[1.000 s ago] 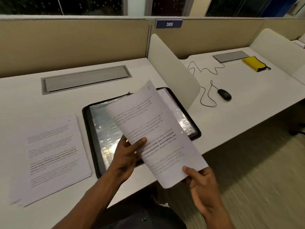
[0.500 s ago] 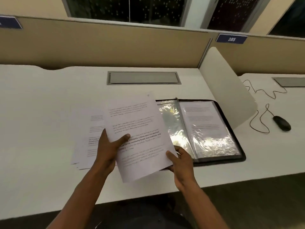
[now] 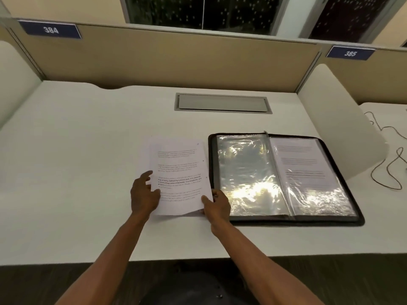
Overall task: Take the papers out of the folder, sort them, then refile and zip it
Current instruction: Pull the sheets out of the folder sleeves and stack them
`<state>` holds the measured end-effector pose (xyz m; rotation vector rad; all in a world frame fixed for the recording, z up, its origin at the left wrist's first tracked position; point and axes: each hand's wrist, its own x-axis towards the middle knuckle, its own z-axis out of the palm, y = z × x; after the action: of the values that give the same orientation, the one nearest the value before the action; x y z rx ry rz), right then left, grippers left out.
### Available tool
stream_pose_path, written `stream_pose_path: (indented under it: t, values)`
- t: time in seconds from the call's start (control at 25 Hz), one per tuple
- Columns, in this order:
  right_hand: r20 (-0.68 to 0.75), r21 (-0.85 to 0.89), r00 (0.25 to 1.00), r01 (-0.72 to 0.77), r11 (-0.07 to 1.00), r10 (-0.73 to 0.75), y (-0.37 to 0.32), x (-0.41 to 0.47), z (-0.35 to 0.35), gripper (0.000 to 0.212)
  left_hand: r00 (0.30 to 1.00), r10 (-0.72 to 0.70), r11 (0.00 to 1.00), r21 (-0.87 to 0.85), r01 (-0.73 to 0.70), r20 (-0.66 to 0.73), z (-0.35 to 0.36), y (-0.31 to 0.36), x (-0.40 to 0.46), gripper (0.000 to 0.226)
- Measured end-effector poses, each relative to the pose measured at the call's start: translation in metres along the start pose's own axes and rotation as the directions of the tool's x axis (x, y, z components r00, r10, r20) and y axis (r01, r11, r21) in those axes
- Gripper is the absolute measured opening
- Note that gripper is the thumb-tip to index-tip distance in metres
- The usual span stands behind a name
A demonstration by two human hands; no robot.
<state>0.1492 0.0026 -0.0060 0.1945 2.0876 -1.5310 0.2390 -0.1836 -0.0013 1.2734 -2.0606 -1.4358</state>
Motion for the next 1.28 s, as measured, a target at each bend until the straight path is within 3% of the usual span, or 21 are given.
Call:
stream_pose_path:
  t: [0.12,0.2,0.32,0.4,0.48,0.56,0.64,0.72,0.84,0.96,1.0,1.12,1.2,1.28]
  values:
    - [0.040,-0.031,0.999,0.017,0.999,-0.016,0.007,-0.009,-0.002,0.028,0.998,0.045,0.993,0.113,-0.040,-0.042,-0.005,-0.012,0.003,0.061]
    - [0.004,-0.001,0.999,0.033,0.999,-0.033,0.006,-0.014,-0.016,0.020,0.990,0.097,0.983,0.163,-0.079,-0.104,-0.004,-0.017,-0.004,0.060]
    - [-0.165,0.025,0.982,0.100,0.995,-0.095,0.003,-0.015,-0.064,0.011,0.972,0.193,0.966,0.200,-0.164,-0.132,0.007,-0.005,-0.010,0.059]
    - [-0.324,-0.005,0.931,0.174,0.985,-0.166,0.010,-0.006,-0.114,0.017,0.963,0.249,0.954,0.198,-0.226,-0.099,0.023,0.007,-0.018,0.059]
    - [-0.465,-0.205,0.858,0.137,0.969,-0.220,0.020,0.016,-0.173,0.043,0.955,0.294,0.943,0.174,-0.283,-0.039,0.046,0.018,-0.031,0.060]
    - [-0.497,-0.469,0.847,-0.082,0.879,-0.186,0.030,0.045,-0.231,0.066,0.944,0.330,0.935,0.127,-0.330,0.027,0.075,0.031,-0.047,0.061]
    - [-0.444,-0.668,0.889,-0.248,0.701,-0.109,0.040,0.067,-0.273,0.069,0.932,0.346,0.932,0.079,-0.355,0.110,0.106,0.047,-0.066,0.061]
    - [-0.353,-0.797,0.929,-0.240,0.555,-0.106,0.050,0.076,-0.292,0.064,0.912,0.363,0.923,0.059,-0.380,0.192,0.137,0.065,-0.085,0.060]
    - [-0.316,-0.844,0.916,-0.151,0.515,-0.249,0.052,0.076,-0.291,0.062,0.859,0.444,0.883,0.037,-0.468,0.255,0.176,0.089,-0.103,0.057]
    - [-0.264,-0.761,0.881,0.059,0.646,-0.392,0.043,0.067,-0.271,0.064,0.829,0.456,0.881,-0.028,-0.473,0.323,0.211,0.109,-0.116,0.053]
    - [-0.221,-0.759,0.859,0.145,0.634,-0.462,0.039,0.061,-0.263,0.065,0.832,0.432,0.893,-0.039,-0.448,0.349,0.222,0.118,-0.119,0.053]
    - [0.001,-0.872,0.729,0.336,0.356,-0.685,0.026,0.035,-0.236,0.063,0.860,0.303,0.950,-0.054,-0.309,0.410,0.247,0.152,-0.124,0.068]
    - [0.193,-0.875,0.682,0.445,0.191,-0.706,0.018,0.020,-0.219,0.065,0.876,0.187,0.982,-0.092,-0.163,0.444,0.255,0.173,-0.121,0.081]
    - [0.372,-0.789,0.637,0.600,0.132,-0.675,0.015,0.011,-0.213,0.061,0.897,0.123,0.991,-0.095,-0.090,0.425,0.259,0.177,-0.115,0.082]
